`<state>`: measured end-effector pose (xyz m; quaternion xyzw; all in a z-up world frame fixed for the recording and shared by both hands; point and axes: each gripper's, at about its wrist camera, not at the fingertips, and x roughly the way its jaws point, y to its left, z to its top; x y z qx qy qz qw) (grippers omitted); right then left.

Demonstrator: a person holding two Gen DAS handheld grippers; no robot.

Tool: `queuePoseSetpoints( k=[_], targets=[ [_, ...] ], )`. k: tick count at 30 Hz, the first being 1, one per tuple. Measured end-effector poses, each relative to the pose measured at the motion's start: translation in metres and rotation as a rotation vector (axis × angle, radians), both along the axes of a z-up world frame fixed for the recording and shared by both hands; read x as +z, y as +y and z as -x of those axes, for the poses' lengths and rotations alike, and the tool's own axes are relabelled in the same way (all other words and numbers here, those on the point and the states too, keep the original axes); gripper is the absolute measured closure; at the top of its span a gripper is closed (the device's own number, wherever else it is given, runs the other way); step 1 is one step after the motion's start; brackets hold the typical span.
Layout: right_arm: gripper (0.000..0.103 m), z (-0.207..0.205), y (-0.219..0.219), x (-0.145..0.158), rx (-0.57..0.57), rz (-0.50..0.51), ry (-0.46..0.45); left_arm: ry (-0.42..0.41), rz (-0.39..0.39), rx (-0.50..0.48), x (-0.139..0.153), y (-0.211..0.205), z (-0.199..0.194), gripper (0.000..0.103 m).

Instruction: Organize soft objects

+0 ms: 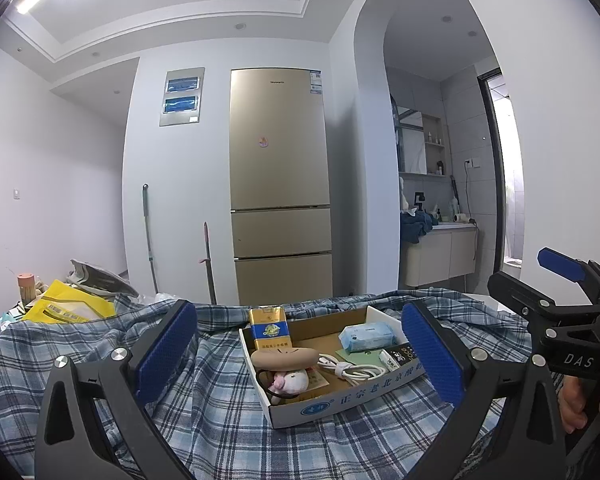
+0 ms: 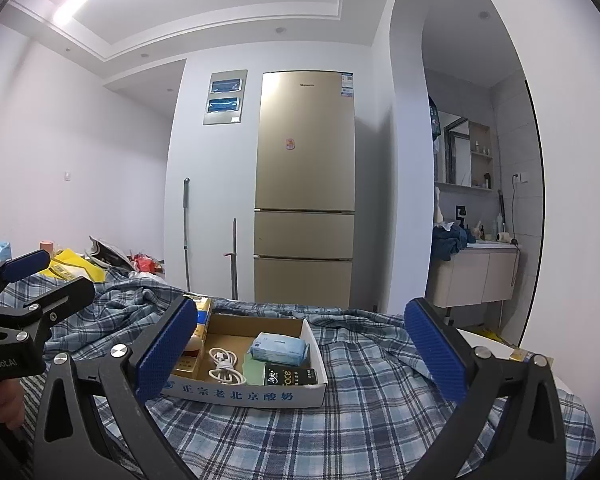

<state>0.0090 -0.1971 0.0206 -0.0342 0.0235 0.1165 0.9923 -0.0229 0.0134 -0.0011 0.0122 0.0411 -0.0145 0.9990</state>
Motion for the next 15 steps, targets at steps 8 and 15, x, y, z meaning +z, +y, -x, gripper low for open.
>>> queuePoseSetpoints(
  k=[8,15],
  targets=[
    [0.0,-0.0005,-0.0009,-0.0001,0.001,-0.002,0.0,0.001,0.0,0.001,-0.0002,0.0008,-0.0001,0.0],
    [0.0,-0.0006,-0.0014,0.0,0.0,0.0,-0.003,-0.001,0.0,0.002,-0.0004,0.0001,0.0002,0.0]
  ],
)
